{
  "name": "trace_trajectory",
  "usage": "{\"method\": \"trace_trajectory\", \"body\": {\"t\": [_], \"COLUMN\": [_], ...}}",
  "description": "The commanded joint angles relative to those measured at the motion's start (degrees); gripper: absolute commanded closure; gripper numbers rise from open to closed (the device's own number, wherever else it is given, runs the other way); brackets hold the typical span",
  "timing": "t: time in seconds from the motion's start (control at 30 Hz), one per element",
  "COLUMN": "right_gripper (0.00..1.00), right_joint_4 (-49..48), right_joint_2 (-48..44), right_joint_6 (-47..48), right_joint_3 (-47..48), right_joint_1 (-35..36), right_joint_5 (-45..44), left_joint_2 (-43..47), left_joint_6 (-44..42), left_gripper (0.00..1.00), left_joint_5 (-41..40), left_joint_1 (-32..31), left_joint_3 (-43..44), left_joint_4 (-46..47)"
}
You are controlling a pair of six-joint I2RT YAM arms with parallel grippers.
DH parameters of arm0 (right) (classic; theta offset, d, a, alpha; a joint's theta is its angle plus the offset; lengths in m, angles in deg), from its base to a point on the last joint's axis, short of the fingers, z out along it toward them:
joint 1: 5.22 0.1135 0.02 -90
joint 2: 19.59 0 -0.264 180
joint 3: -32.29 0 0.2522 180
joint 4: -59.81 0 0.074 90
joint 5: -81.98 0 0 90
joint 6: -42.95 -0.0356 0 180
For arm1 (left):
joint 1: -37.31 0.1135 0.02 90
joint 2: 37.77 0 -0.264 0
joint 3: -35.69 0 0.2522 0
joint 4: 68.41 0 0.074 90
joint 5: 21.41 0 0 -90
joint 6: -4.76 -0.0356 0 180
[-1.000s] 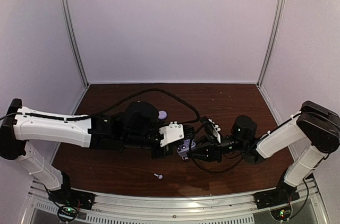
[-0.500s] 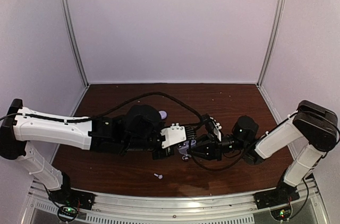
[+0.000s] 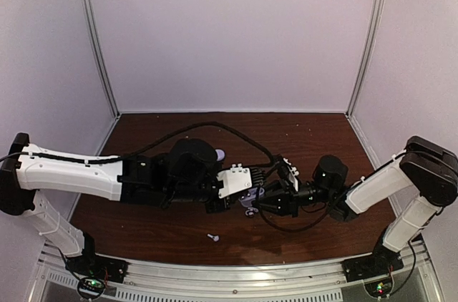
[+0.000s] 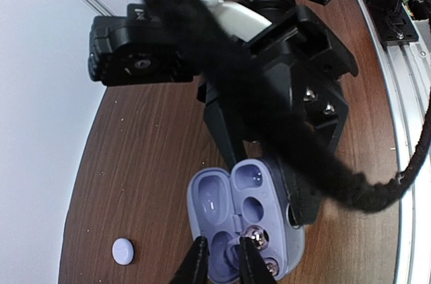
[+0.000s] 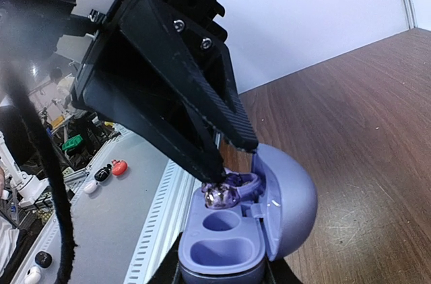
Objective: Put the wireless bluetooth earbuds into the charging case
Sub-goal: Insert the left earbud into the left side groove of the charging case, then adjust the left earbud in the left side groove of the charging case.
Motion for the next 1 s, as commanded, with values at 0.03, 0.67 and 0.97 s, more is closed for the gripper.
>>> {"method": "trace_trajectory", "body": {"t": [0.03,0.67,0.97], "right_gripper": [1.00,1.00,1.00], "right_joint_4": [0.2,2.4,4.9], "right_joint_2": [-2.5,-8.2,-12.2], "right_joint_6": [3.9,9.6,12.2], "right_joint_3": [0.5,-1.3,-0.1], "right_joint_1": [-0.2,-0.1,0.1], "right_joint_5": [-1.4,-4.8,-6.5], "left_joint_2": [3.0,14.8,15.9], "left_joint_6": [0.6,20.0,36.4], "left_gripper": [0.79,0.50,0.11], "left_joint_5": [-0.2,18.8,33.7], "left_joint_1": [-0.4,10.3,16.1], "left_joint_3": [1.8,-8.0,-14.8], "left_joint_4": [-0.3,12.9,27.0]}}
